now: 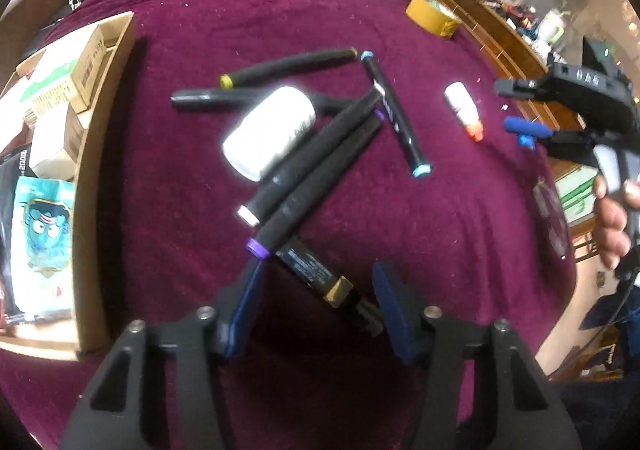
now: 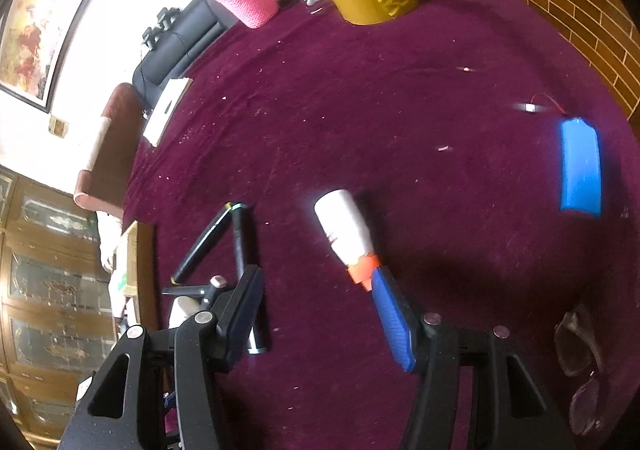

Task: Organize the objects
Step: 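Grasp the black-and-gold tube with the left gripper while the right gripper grasps the white glue bottle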

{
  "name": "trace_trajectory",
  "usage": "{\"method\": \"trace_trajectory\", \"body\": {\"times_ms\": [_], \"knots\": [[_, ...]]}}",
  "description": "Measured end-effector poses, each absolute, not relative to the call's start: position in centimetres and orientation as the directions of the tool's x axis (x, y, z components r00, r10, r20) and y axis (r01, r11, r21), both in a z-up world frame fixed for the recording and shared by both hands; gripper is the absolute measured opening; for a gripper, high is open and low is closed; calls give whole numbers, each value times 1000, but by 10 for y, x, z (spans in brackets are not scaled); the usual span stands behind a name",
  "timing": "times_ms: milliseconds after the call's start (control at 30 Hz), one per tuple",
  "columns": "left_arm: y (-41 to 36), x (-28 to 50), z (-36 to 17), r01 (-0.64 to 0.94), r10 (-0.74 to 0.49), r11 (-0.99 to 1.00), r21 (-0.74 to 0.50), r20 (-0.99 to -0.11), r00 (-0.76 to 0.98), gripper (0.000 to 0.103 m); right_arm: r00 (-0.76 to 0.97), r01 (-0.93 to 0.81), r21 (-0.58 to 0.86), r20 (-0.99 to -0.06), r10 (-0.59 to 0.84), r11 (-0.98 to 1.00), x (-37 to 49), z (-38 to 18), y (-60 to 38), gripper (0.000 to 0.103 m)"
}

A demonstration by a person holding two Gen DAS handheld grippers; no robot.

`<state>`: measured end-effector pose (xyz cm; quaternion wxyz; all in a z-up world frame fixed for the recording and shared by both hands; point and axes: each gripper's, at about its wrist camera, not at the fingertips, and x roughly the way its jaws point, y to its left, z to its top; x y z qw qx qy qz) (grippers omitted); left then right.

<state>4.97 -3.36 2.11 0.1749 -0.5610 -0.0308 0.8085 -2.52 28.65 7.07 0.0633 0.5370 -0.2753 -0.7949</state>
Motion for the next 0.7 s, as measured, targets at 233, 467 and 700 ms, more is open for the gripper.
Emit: {"method": "trace_trajectory", "body": {"times_ms": [233, 467, 700], "knots": [[-11, 54, 14, -273, 169, -960, -63, -907, -385, 18, -363, -162, 447, -856, -367, -880, -41, 57, 285, 64], [-12, 57, 13, -251, 135, -968, -26, -892, -431, 17, -336, -56, 279, -909, -245, -959, -64, 43, 267, 42], [-17, 56, 12, -226, 162, -972, -64, -879, -448, 17, -340, -6, 256, -910, -238, -967, -57, 44, 262, 29]]}}
